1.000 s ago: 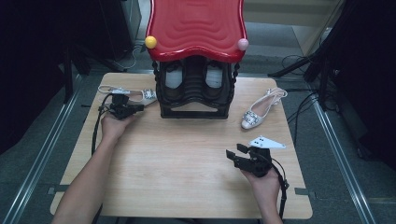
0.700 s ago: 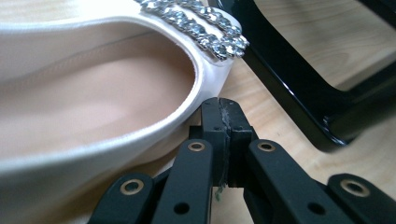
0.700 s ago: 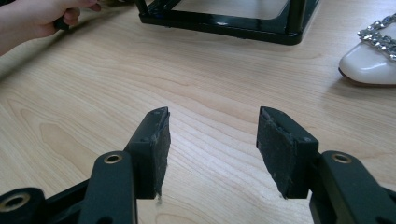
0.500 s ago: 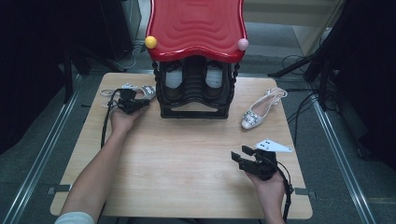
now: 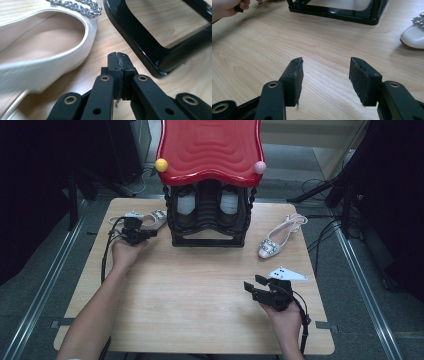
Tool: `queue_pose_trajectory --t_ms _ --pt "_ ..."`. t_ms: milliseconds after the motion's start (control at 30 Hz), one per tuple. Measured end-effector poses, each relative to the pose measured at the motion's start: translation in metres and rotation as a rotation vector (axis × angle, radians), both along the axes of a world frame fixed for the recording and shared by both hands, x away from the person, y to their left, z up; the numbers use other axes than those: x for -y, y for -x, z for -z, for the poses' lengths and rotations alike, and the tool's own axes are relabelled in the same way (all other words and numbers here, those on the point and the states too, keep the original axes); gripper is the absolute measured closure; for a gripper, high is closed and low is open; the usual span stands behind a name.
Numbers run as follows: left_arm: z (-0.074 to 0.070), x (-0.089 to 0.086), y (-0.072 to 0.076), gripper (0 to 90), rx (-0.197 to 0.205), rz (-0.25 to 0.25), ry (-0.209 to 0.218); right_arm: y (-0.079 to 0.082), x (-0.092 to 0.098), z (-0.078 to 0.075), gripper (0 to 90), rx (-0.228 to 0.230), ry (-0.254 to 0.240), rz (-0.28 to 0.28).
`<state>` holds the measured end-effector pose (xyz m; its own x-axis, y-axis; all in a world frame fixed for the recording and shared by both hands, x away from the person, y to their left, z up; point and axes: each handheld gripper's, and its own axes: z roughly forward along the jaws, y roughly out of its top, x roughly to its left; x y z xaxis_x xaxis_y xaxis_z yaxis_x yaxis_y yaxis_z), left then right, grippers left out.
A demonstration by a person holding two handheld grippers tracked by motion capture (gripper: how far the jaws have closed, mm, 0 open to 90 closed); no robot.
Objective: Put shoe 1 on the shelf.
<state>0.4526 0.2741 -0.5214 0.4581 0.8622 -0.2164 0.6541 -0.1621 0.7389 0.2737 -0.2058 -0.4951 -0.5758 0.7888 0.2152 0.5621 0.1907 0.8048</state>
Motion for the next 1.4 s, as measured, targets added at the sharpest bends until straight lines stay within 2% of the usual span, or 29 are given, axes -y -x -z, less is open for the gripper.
queue_pose_trajectory --t_ms 100,233,367,400,467,600,667,733,800,867,1000,1133,1267,1400 --pt "-0.005 -0.009 0.014 89.9 0.02 -0.013 0.008 -0.005 -0.006 0.0 46.0 -0.005 -0.006 -0.017" --pt "-0.007 -0.022 0.03 89.8 0.013 -0.019 -0.005 -0.013 -0.014 0.001 45.7 -0.009 -0.008 -0.051" --pt "-0.007 -0.041 0.043 89.8 0.009 -0.057 0.01 -0.021 -0.023 0.001 45.7 -0.008 -0.011 -0.075" --pt "-0.007 -0.046 0.046 89.8 0.009 -0.067 0.032 -0.022 -0.025 0.001 45.7 -0.009 -0.01 -0.08" --pt "-0.007 -0.056 0.053 89.8 0.011 -0.09 0.033 -0.026 -0.029 0.001 45.7 -0.012 -0.01 -0.095" --pt "-0.005 -0.069 0.062 89.8 0.002 -0.114 0.017 -0.031 -0.035 0.003 45.8 -0.012 -0.022 -0.11" --pt "-0.004 -0.077 0.066 89.8 0.008 -0.14 0.019 -0.033 -0.038 0.002 45.8 -0.023 -0.015 -0.115" --pt "-0.002 -0.085 0.068 89.8 -0.002 -0.159 0.03 -0.035 -0.04 0.002 45.8 -0.015 -0.013 -0.122" --pt "0.001 -0.09 0.067 89.8 -0.013 -0.17 0.035 -0.035 -0.041 0.003 45.8 -0.018 -0.009 -0.126" --pt "0.004 -0.095 0.066 89.8 -0.012 -0.185 0.016 -0.035 -0.042 0.003 45.8 -0.021 -0.006 -0.126" --pt "0.01 -0.108 0.059 89.8 -0.016 -0.231 0.033 -0.033 -0.041 0.004 45.9 -0.023 -0.005 -0.122" --pt "0.016 -0.111 0.05 89.5 -0.019 -0.247 0.017 -0.029 -0.039 0.005 45.8 -0.03 0.004 -0.111" --pt "0.021 -0.112 0.04 89.3 -0.039 -0.257 0.018 -0.025 -0.034 0.006 45.9 -0.028 0.004 -0.092" --pt "0.023 -0.112 0.033 89.2 -0.03 -0.278 0.033 -0.02 -0.027 0.007 45.9 -0.03 0.007 -0.069"
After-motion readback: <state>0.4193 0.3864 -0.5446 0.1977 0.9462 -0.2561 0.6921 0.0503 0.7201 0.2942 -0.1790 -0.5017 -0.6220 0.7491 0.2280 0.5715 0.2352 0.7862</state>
